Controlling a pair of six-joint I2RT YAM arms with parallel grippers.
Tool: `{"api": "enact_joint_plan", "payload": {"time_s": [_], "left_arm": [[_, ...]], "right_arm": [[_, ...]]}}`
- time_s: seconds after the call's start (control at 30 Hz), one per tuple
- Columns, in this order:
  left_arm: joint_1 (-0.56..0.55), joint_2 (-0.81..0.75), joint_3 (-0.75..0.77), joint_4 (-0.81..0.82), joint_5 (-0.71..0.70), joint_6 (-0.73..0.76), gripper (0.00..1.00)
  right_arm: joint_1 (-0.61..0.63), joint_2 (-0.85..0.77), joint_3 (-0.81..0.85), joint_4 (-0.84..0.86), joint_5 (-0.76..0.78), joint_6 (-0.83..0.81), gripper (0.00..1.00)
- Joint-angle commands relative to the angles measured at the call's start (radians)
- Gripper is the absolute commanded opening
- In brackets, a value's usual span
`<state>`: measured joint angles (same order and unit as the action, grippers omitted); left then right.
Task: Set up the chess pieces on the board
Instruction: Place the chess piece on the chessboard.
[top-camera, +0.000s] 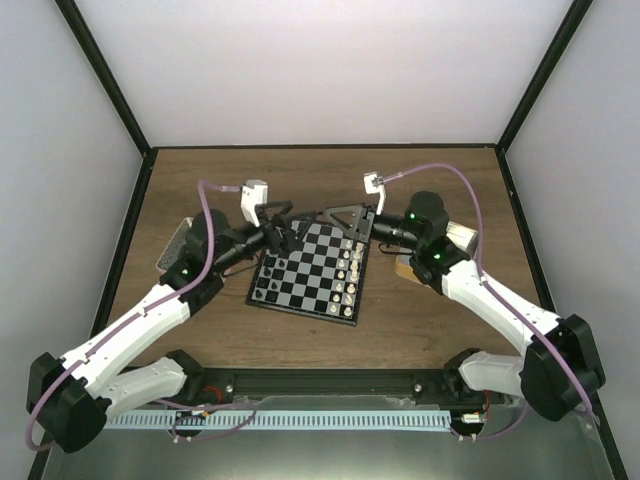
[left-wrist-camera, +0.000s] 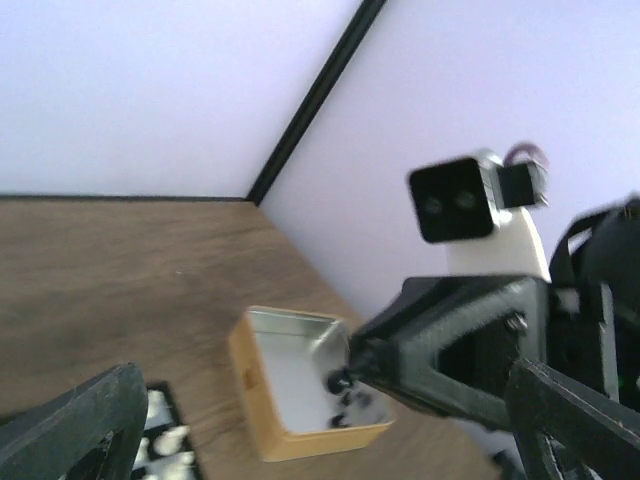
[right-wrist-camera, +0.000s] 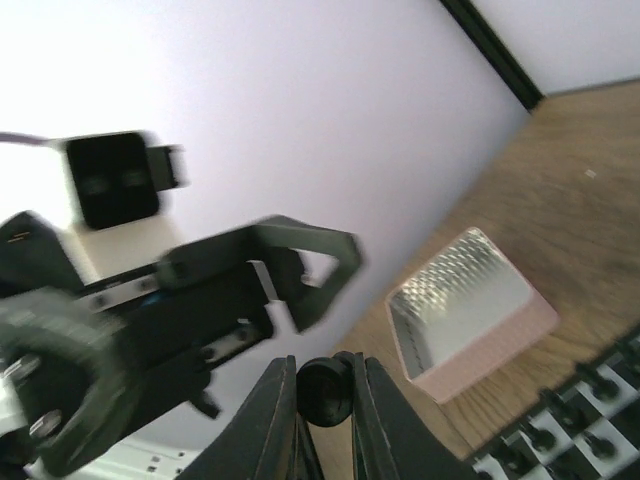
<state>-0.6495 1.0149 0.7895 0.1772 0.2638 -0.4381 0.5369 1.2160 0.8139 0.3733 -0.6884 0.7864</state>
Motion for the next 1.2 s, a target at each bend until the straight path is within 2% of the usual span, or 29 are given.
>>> {"api": "enact_joint_plan", "payload": {"time_s": [0.0,0.03,0.17,0.3,0.4,0.57,0.83,1.17], "left_arm": [[0.058,0.060,-0.003,0.113,0.144,-0.498,1.00],[0.065,0.078,-0.008,0.148,0.183,-0.565,0.97],[0.067,0.129,-0.051,0.433,0.315,-0.783,0.74],[0.067,0.134,-0.051,0.455,0.336,-0.848,0.55],[0.067,0.132,-0.064,0.480,0.343,-0.877,0.46],[0.067,0.141,-0.103,0.574,0.362,-0.955,0.43],[0.067,0.144,-0.115,0.596,0.369,-0.975,0.28],[0.067,0.160,-0.110,0.658,0.383,-1.020,0.25]], "right_arm": [[-0.005,-0.031,-0.006,0.189,-0.112,0.037,0.07],[-0.005,-0.035,-0.012,0.212,-0.131,0.041,0.07],[-0.005,-0.036,-0.021,0.237,-0.159,0.034,0.07],[-0.005,-0.019,-0.024,0.247,-0.158,0.026,0.07],[-0.005,0.000,-0.023,0.253,-0.158,0.022,0.07],[-0.005,0.021,-0.025,0.276,-0.154,0.023,0.07],[-0.005,0.031,-0.026,0.283,-0.136,0.010,0.08],[-0.003,0.050,-0.037,0.282,-0.202,-0.044,0.08]]}}
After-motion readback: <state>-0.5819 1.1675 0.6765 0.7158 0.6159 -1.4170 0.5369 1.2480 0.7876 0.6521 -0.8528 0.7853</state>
